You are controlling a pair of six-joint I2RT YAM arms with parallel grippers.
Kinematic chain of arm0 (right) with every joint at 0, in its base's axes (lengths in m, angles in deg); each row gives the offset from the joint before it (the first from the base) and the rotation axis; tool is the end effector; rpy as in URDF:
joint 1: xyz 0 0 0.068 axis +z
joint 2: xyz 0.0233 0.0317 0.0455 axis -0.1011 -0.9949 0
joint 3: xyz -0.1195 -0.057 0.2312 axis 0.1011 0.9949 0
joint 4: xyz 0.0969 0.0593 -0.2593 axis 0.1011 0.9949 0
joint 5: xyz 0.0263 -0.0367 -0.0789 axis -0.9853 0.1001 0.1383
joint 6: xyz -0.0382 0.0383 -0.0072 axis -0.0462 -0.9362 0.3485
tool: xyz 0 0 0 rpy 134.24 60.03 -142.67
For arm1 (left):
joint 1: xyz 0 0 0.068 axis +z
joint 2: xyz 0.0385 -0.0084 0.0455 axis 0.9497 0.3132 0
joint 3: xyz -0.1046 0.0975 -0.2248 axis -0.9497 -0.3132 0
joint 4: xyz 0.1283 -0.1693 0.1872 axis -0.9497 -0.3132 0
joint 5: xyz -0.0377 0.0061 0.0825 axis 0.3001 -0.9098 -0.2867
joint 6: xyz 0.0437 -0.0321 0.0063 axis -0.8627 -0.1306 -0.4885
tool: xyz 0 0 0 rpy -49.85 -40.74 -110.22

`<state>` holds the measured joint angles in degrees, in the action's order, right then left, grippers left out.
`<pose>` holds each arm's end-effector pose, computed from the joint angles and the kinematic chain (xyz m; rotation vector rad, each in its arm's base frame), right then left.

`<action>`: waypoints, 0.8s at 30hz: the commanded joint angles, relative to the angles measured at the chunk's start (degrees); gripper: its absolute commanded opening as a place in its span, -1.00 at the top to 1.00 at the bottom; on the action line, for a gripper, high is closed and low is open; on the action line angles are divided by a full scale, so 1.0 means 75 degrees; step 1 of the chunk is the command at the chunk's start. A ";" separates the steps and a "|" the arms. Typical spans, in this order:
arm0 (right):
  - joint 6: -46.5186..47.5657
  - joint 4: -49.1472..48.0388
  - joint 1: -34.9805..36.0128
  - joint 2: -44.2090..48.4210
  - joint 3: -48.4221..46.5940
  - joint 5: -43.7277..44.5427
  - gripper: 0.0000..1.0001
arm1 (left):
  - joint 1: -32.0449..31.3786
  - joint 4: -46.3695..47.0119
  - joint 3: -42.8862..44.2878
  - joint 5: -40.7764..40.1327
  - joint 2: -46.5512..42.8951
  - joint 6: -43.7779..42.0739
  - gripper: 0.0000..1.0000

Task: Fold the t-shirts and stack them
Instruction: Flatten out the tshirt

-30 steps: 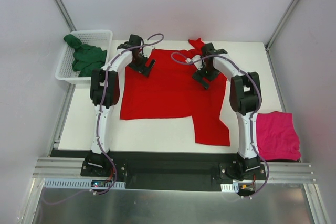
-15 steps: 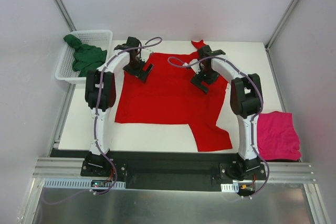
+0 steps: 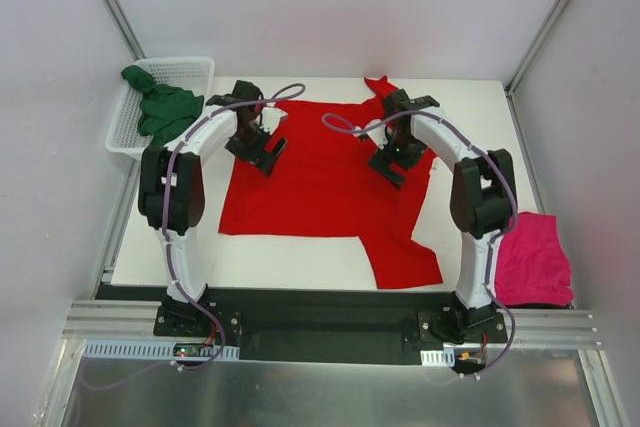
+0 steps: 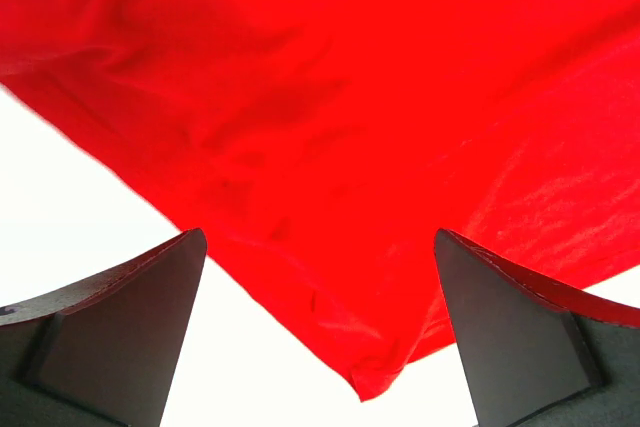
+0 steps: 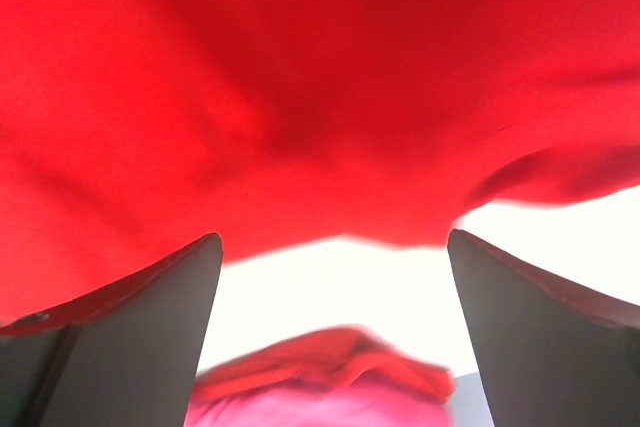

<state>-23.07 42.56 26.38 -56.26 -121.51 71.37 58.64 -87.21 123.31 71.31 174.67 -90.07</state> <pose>0.4226 0.1573 0.2026 -1.7311 2.3270 -0.1526 0.4284 -0.1075 0.2092 0.8795 2.5380 -0.2325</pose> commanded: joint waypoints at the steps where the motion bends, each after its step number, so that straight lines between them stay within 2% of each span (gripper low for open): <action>1: -0.0183 0.0552 0.0513 0.1607 0.1368 -0.0569 -1.00 | -0.0081 0.0013 -0.0025 -0.0072 -0.0165 0.0138 -0.99; 3: -0.0451 0.0458 0.0701 0.1832 0.1990 -0.0545 -1.00 | -0.0128 0.0236 0.0221 -0.0363 -0.0013 0.0080 -0.99; 7: -0.0863 0.0563 0.0888 0.2195 0.2518 -0.0885 -1.00 | -0.0327 0.0214 0.1787 -0.0505 0.0981 0.0021 -0.99; 13: -0.1238 0.0716 0.1310 0.2571 0.3186 -0.1225 -1.00 | -0.1111 0.0225 0.3523 -0.0659 0.2142 -0.0506 -0.99; 18: -0.1180 0.0856 0.1463 0.2606 0.3761 -0.1412 -1.00 | -0.1743 0.0237 0.4276 -0.0378 0.2741 -0.0823 -0.99; 24: -0.1039 0.1196 0.1615 0.2583 0.3890 -0.1810 -1.00 | -0.1968 0.0400 0.5178 -0.0178 0.3234 -0.0916 -0.99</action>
<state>-30.85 47.90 37.66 -39.19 -92.37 61.41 43.72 -84.50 156.84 68.12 198.02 -94.95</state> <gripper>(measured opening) 0.996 0.993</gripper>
